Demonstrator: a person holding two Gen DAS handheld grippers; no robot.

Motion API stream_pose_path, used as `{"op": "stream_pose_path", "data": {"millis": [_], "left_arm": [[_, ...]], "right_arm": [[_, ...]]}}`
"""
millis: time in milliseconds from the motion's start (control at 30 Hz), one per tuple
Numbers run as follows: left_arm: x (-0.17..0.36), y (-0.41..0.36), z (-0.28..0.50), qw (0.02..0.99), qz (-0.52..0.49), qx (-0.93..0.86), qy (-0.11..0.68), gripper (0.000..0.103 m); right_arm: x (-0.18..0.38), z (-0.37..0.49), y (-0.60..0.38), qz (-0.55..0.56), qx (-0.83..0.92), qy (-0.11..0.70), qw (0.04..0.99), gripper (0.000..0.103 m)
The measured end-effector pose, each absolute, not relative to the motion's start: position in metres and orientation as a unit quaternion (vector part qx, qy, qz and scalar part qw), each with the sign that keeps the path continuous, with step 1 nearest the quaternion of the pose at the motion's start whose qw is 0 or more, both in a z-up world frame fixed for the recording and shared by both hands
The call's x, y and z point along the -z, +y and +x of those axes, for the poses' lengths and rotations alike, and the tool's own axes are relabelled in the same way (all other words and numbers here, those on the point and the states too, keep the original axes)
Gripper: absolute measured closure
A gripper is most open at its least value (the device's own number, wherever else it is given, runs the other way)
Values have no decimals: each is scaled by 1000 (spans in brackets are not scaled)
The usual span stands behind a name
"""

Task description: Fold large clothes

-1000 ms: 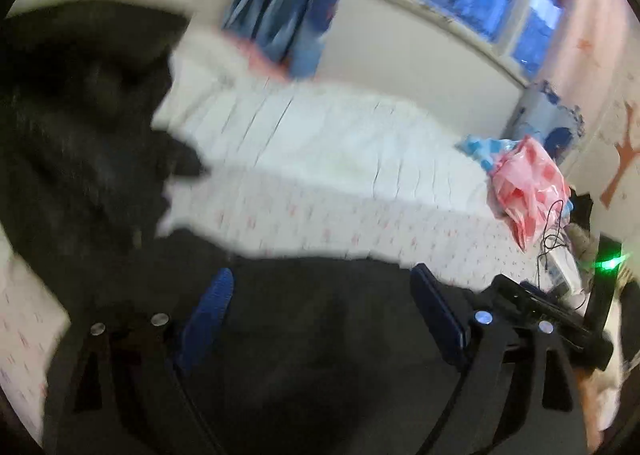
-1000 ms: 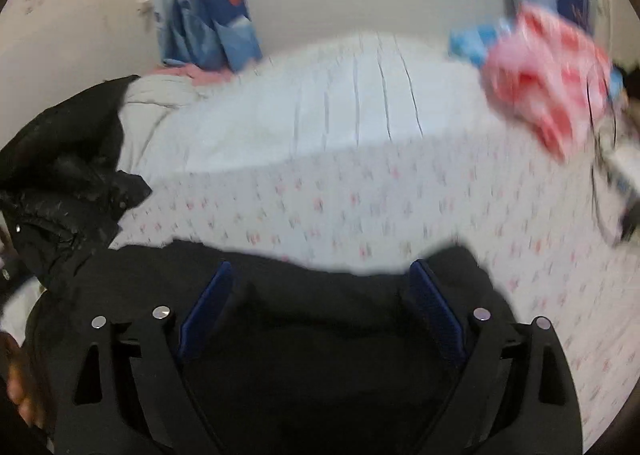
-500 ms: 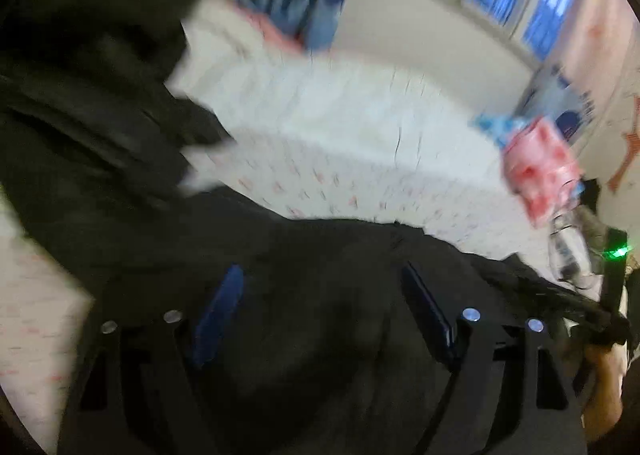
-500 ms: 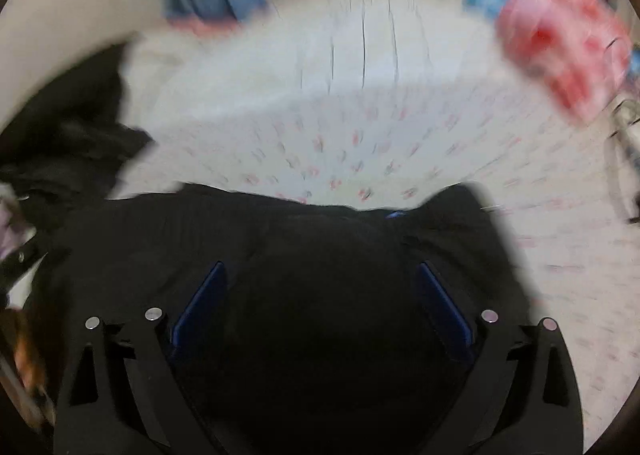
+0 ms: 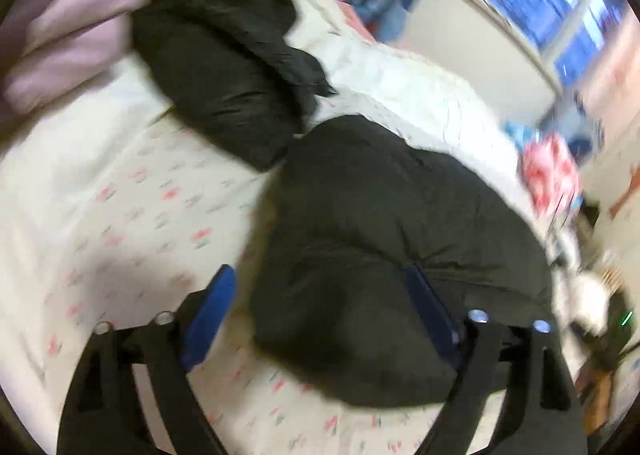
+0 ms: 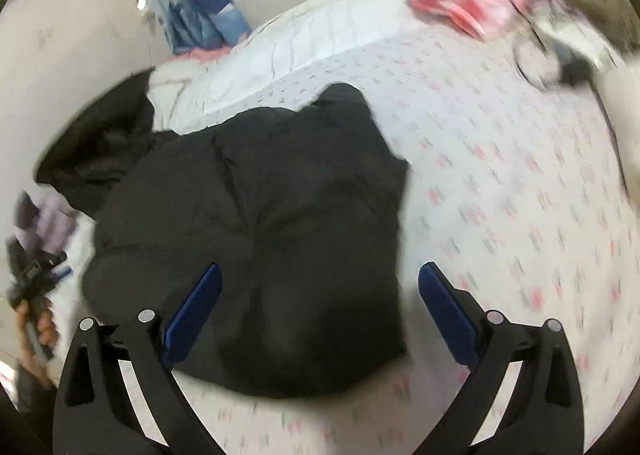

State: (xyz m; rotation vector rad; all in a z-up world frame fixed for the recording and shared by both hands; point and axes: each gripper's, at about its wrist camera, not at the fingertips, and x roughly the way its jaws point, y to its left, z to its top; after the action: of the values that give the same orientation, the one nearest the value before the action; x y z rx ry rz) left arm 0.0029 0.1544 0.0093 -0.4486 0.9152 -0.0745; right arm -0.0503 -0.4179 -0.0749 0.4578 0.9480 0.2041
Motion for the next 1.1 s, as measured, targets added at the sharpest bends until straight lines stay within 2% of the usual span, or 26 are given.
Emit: {"op": "stream_pose_path", "data": {"millis": [133,267,400,433,467,500,533,567,633,667,800,867,933,1000,1033,1067,1100], "left_arm": [[34,180,-11,819,-287,43,496,16],[73,150,1,780,-322,87,530,16],[81,123,21,785,-296,100,535,9],[84,122,26,781,-306,98,535,9],[82,121,29,781,-317,98,529,20],[77,119,29,787,-318,99,520,28],[66,110,29,801,-297,101,510,45],[57,103,28,810,-280,105,505,64],[35,92,27,818,-259,118,499,80],[23,90,25,821,-261,127,491,85],[-27,98,-8,829,-282,166,453,87],[-30,98,-25,822,-290,182,455,87],[-10,89,-46,812,-278,179,480,87],[35,70,-54,794,-232,163,537,76],[63,69,-58,780,-228,162,560,62],[76,78,-63,772,-257,158,560,59],[76,85,-67,767,-282,158,555,59]], "right_arm": [[120,-67,-445,353,-121,476,796,8],[142,-53,-419,412,-193,466,759,8],[154,-25,-400,368,-170,496,768,8],[158,-21,-405,393,-168,487,762,20],[157,-17,-406,407,-171,475,762,49],[156,-16,-408,412,-176,466,763,57],[147,-12,-406,406,-184,446,776,74],[139,-12,-400,391,-187,441,786,82],[117,-13,-392,367,-191,428,803,87],[103,-15,-392,370,-198,413,808,88],[45,-50,-408,362,-225,362,829,89],[31,-81,-419,346,-230,359,836,88],[51,-116,-417,335,-223,393,827,85],[84,-142,-421,314,-191,453,812,71],[109,-149,-427,312,-180,484,798,59],[129,-158,-441,349,-180,487,780,54],[133,-169,-459,388,-171,472,773,54]]}}
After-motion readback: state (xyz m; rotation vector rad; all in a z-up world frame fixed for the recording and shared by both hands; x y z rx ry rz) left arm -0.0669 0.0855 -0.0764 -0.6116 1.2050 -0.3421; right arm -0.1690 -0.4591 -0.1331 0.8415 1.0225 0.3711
